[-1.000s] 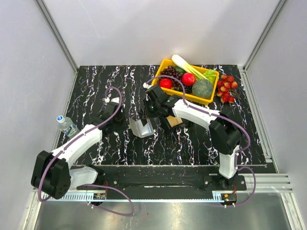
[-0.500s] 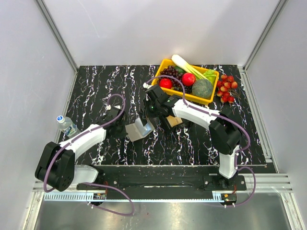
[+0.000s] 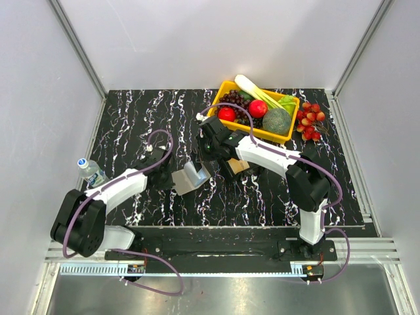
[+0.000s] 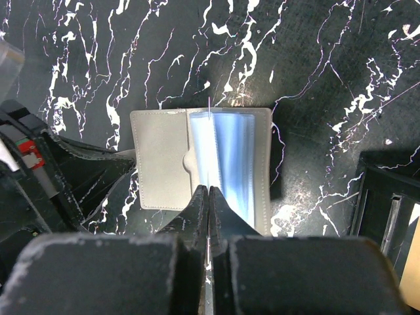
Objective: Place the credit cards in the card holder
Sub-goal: Insert the credit card into the card holder.
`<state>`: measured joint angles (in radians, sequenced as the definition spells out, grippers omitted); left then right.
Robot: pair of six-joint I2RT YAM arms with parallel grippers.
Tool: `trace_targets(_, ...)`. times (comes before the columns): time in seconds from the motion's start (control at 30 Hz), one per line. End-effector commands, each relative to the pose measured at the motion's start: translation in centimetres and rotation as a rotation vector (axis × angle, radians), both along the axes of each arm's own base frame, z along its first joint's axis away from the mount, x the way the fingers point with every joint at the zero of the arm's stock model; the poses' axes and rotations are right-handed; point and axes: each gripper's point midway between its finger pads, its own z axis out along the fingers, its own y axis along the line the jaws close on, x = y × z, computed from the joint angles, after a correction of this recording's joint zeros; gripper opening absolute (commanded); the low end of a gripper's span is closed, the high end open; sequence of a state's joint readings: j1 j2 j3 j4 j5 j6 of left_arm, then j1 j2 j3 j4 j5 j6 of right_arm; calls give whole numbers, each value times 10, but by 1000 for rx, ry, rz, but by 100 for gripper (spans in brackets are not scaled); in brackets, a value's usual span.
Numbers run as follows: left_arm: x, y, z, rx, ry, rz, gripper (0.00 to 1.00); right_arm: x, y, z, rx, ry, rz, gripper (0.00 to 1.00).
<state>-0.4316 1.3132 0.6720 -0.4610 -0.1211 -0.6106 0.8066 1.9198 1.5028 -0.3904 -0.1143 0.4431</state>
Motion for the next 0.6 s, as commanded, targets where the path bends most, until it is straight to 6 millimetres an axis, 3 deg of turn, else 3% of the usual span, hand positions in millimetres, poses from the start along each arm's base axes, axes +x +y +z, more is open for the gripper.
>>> trace_targets(0.0,6,3,-6,30,-1,11,0,8,-2,38,52,-74,-24,0)
trace_targets(0.57,8,3,-4,32,-19,8,0,1,1,20,51,-12,0,0)
